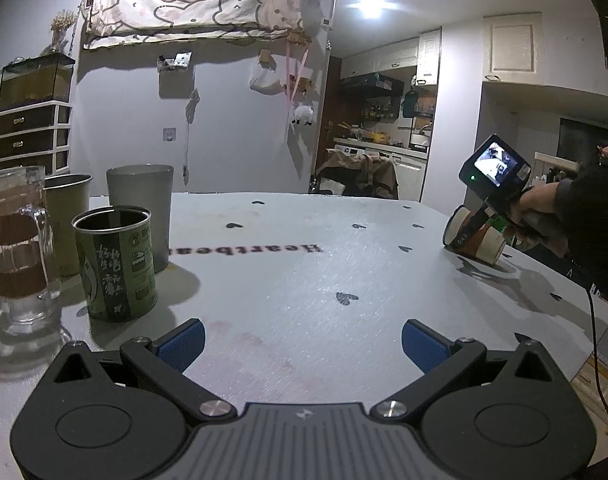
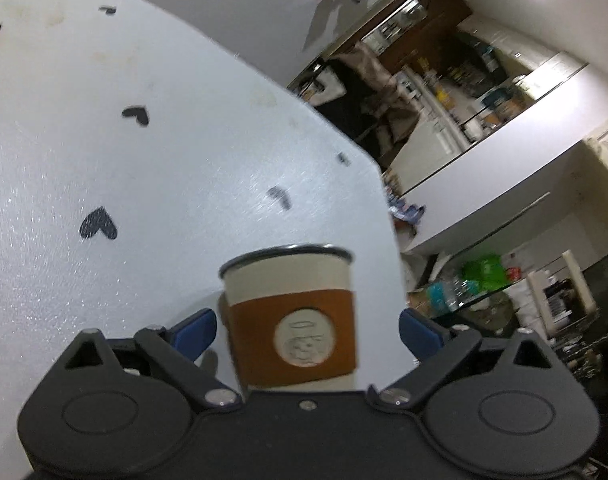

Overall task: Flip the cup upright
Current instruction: 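Move the right tool to the tipped brown-sleeved cup and grasp its rim, then lift and rotate the brown-sleeved cup upright with the right tool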

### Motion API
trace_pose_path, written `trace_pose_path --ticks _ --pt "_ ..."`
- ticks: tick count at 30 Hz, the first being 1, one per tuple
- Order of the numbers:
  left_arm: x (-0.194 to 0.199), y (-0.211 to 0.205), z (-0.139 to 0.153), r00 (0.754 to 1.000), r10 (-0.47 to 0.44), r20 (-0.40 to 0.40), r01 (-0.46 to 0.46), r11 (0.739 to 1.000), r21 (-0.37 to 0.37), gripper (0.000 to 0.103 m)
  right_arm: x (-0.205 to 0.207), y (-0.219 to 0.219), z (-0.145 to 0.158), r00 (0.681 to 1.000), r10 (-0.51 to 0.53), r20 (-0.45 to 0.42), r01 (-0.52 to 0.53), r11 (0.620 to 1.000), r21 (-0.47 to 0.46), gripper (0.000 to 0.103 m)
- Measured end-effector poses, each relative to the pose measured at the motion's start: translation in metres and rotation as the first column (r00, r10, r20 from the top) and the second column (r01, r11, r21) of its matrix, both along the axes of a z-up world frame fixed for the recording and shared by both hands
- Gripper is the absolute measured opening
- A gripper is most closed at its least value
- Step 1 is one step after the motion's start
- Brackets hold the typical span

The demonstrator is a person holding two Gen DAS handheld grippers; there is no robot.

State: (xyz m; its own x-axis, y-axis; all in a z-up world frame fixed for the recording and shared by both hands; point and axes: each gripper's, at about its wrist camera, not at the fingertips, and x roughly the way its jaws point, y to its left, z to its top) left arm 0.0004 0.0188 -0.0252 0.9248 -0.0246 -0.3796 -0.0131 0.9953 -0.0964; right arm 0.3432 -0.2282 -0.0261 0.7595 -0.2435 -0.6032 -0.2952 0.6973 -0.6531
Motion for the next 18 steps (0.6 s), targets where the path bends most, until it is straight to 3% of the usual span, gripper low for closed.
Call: trace_pose_path --ticks 5,7,10,14,18 --pt "0.000 0.000 0.000 1.000 0.002 0.000 -0.002 1.000 -0.002 0.103 0.004 0.002 -0.006 1.000 -0.023 -0.009 0.023 0.999 -0.024 0.087" --pt "-0.001 0.000 0.001 1.000 0.000 0.000 0.000 1.000 -0.002 0.103 0.001 0.001 -0.006 1.000 -0.021 -0.017 0.021 1.000 -0.010 0.074" --pt "0.000 0.000 0.002 1.000 -0.001 0.001 0.001 1.000 0.000 0.103 -0.003 0.005 -0.003 1.000 -0.015 -0.009 0.016 1.000 0.009 0.074" --pt "0.001 -0.001 0.002 1.000 -0.002 0.000 0.002 1.000 0.001 0.103 -0.033 0.003 0.018 0.997 0.040 0.061 -0.051 0.979 0.199 0.074" --pt "0.001 -0.003 0.004 1.000 -0.001 0.003 0.001 1.000 0.005 0.103 -0.082 0.006 0.035 0.986 0.107 0.126 -0.149 0.903 0.403 0.074"
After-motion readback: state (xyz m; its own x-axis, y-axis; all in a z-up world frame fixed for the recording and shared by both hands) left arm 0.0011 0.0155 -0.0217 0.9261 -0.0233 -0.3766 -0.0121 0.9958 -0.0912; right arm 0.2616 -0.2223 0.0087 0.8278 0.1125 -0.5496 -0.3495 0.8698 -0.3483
